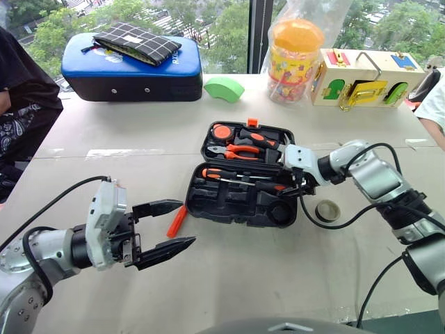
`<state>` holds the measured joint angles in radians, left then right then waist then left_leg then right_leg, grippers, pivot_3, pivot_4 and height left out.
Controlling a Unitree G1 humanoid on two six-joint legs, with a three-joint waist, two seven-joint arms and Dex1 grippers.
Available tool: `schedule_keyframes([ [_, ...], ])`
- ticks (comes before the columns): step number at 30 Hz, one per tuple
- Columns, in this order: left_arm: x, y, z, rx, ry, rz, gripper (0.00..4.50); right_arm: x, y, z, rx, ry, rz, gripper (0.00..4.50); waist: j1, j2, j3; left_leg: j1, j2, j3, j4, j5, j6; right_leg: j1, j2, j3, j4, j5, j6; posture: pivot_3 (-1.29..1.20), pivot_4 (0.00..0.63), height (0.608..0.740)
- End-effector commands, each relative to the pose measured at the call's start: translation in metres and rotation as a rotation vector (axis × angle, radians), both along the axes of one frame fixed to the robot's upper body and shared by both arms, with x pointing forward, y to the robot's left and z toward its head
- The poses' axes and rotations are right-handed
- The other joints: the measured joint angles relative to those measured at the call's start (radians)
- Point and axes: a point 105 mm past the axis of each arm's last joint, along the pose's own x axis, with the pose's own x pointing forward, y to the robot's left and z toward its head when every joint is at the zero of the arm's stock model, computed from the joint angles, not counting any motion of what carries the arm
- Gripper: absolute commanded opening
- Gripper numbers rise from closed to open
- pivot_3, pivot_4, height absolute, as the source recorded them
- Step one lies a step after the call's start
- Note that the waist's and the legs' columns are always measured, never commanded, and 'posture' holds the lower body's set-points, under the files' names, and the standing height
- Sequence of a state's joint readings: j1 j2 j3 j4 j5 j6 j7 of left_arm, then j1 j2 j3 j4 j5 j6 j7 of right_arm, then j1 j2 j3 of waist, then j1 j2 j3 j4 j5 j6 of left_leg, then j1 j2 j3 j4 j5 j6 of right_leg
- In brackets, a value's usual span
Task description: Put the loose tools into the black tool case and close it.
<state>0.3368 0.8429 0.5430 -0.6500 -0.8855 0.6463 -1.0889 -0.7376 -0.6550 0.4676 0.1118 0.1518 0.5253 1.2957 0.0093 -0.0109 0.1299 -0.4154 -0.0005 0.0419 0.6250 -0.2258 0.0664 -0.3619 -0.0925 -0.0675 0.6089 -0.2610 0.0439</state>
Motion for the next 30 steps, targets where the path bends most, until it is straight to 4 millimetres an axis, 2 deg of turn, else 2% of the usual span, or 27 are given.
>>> schedule_keyframes([
  [1,0.002,0.005,0.003,0.006,-0.024,0.006,4.5,-0.005,0.01,0.034,0.156,0.024,0.016,3.26,-0.005,0.002,0.001,0.0,0.0,0.0,0.0,0.0,0.0,0.0,0.0,0.0,0.0,0.0,0.0,0.0,0.15,0.74],
  [4,0.002,0.008,0.0,0.006,-0.021,0.014,4.5,-0.001,0.016,0.045,0.262,0.041,-0.043,2.5,-0.015,0.003,0.001,0.001,0.0,0.001,0.0,-0.001,0.001,0.0,0.0,0.001,0.0,0.0,0.0,0.0,0.15,0.74],
  [6,0.004,0.012,-0.003,0.005,-0.019,0.033,4.5,0.002,0.021,0.044,0.324,0.03,-0.093,1.47,-0.02,0.002,0.001,0.001,0.001,0.001,-0.002,-0.001,0.001,0.0,0.0,0.001,0.0,0.0,-0.001,0.0,0.15,0.74],
  [9,0.004,0.018,-0.01,0.0,-0.011,0.07,4.5,0.014,0.028,0.02,0.34,-0.046,-0.22,0.18,-0.022,0.0,0.0,0.002,0.001,0.001,-0.004,0.0,-0.001,-0.001,0.0,0.001,0.0,0.0,-0.001,0.0,0.15,0.74],
  [10,0.003,0.019,-0.012,-0.001,-0.009,0.078,4.5,0.016,0.03,0.009,0.317,-0.069,-0.25,0.03,-0.022,0.0,-0.001,0.001,0.001,0.001,-0.005,0.0,-0.001,-0.001,0.0,0.001,0.0,0.0,-0.001,0.0,0.15,0.74],
  [14,0.003,0.02,-0.015,0.004,-0.015,0.103,4.5,0.006,0.033,-0.039,0.139,-0.099,-0.197,0.03,-0.024,0.002,-0.001,0.002,0.0,0.004,-0.005,0.0,-0.001,-0.002,-0.001,0.003,0.0,0.0,-0.001,0.0,0.15,0.74],
  [17,0.007,0.021,-0.014,-0.001,-0.016,0.141,4.5,-0.004,0.03,-0.06,0.052,-0.116,-0.124,0.03,-0.025,0.0,-0.004,0.005,0.0,0.004,-0.006,0.0,0.0,0.0,-0.001,0.003,0.001,0.0,-0.001,0.0,0.15,0.74],
  [19,0.012,0.028,-0.013,-0.004,-0.02,0.221,4.5,0.001,0.026,-0.053,0.057,-0.165,-0.126,0.03,-0.024,-0.001,-0.007,0.006,0.0,0.004,-0.006,-0.001,0.001,0.0,-0.001,0.003,0.001,0.0,-0.001,0.0,0.15,0.74],
  [22,0.031,0.054,-0.011,0.011,-0.095,0.51,4.5,0.014,0.026,0.004,0.294,-0.357,-0.168,0.03,-0.019,-0.001,-0.007,0.006,0.0,0.004,-0.006,-0.001,0.0,0.0,-0.001,0.003,0.001,0.0,-0.001,0.0,0.15,0.74],
  [23,0.033,0.059,-0.01,0.008,-0.105,0.564,4.5,0.015,0.025,0.015,0.348,-0.396,-0.175,0.03,-0.017,-0.001,-0.006,0.005,0.0,0.004,-0.005,0.0,-0.001,0.0,-0.001,0.003,0.001,0.0,-0.001,0.0,0.15,0.74],
  [24,0.037,0.066,-0.009,0.0,-0.118,0.636,4.5,0.011,0.028,0.029,0.442,-0.412,-0.158,0.03,-0.017,-0.001,-0.006,0.003,0.0,0.004,-0.005,0.001,-0.002,-0.001,-0.001,0.002,0.001,0.001,0.0,0.0,0.15,0.74],
  [26,0.043,0.091,-0.009,0.002,-0.129,0.856,4.5,-0.006,0.025,0.056,0.602,-0.332,-0.104,0.03,-0.018,-0.002,-0.006,0.003,0.0,0.004,-0.005,0.001,-0.002,-0.001,-0.001,0.002,0.001,0.001,0.0,0.0,0.15,0.74],
  [29,0.041,0.124,-0.021,0.071,-0.077,1.136,4.5,-0.031,0.02,0.064,0.641,-0.246,-0.016,0.79,-0.019,-0.001,-0.005,0.003,0.0,0.003,-0.005,0.001,-0.001,-0.001,-0.001,0.002,0.001,0.003,0.003,0.0,0.15,0.74],
  [30,0.037,0.129,-0.029,0.1,-0.048,1.186,4.5,-0.041,0.02,0.066,0.654,-0.213,0.015,1.38,-0.019,-0.002,-0.006,0.003,0.001,0.003,-0.006,-0.001,0.001,-0.001,-0.001,0.002,0.001,0.003,0.003,0.0,0.15,0.74],
])
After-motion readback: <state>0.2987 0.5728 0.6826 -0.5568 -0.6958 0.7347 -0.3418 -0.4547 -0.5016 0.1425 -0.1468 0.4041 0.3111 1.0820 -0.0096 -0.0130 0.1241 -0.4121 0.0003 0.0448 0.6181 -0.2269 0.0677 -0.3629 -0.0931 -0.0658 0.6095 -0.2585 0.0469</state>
